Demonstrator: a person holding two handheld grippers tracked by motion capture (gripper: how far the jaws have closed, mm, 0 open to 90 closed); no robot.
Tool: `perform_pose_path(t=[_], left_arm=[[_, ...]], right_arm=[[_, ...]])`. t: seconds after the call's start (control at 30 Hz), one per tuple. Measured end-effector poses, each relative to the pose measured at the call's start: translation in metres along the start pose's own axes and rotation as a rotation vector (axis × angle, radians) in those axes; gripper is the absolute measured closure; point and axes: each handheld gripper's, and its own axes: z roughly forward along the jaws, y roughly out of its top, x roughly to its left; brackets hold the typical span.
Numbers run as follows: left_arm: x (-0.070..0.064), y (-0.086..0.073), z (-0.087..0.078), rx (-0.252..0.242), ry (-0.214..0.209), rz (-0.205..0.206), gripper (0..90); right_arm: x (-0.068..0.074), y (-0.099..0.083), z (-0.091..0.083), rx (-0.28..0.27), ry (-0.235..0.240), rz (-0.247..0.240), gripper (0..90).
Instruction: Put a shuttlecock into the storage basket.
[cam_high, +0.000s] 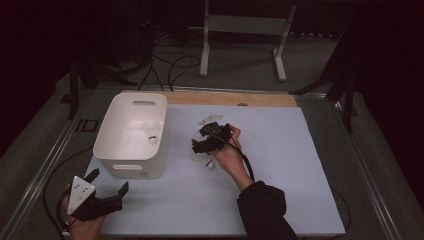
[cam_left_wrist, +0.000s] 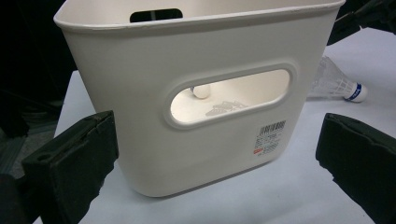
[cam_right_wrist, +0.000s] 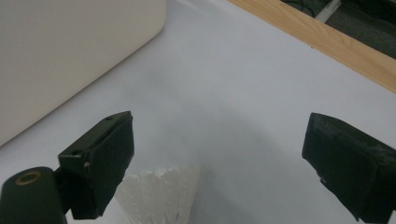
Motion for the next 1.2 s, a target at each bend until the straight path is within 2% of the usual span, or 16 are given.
perform_pose_path(t=[0.73, 1.03, 1.2], left_arm=[[0.0, 0.0, 0.0, 0.001, 0.0, -0.001, 0.1], [0.0, 0.0, 0.0, 0.001, 0.0, 0.0, 0.1], [0.0, 0.0, 0.0, 0.0, 0.001, -0.003, 0.1]], right_arm=[[-0.004, -0.005, 0.016, 0.035, -0.013, 0.027, 8.9], [-0.003, -0.006, 0.025, 0.063, -0.008, 0.038, 8.9], [-0.002, -0.008, 0.028, 0.094, 0.003, 0.027, 8.9]])
